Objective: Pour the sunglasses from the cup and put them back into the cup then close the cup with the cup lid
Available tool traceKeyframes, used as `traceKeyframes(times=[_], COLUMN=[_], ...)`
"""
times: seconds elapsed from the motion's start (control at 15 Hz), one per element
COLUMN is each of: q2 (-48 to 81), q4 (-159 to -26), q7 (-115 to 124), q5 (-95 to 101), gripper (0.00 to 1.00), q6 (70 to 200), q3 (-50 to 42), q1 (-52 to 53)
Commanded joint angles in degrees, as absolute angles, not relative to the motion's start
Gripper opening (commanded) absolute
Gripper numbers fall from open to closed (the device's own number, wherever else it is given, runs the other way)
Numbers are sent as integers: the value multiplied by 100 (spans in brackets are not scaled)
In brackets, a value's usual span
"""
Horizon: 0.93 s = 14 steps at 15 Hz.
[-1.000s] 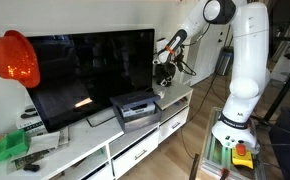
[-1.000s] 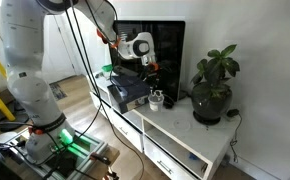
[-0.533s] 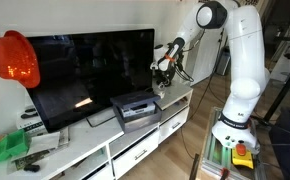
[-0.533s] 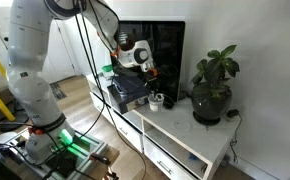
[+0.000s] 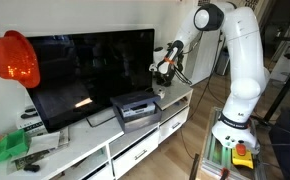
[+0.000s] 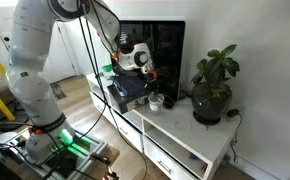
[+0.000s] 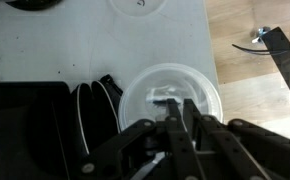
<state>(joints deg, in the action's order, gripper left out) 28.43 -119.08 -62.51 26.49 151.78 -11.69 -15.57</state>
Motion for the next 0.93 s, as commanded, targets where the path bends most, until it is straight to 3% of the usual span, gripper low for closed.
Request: traceKeyframes(times=[0.0,0.13,0.27,0.87], q2=[2863,2856,2768,2919], q4=[-11909,-11906,-11931,-11435], q7=[-6054,-6028,-6095,-6934], q5=[2888,2905,2793,314], gripper=[1,31,38,99], q6=[15298,15309,15299,14444], q3=[-1285,-1294,-1233,-815], q1=[-1412,-1396,-1467,-3116])
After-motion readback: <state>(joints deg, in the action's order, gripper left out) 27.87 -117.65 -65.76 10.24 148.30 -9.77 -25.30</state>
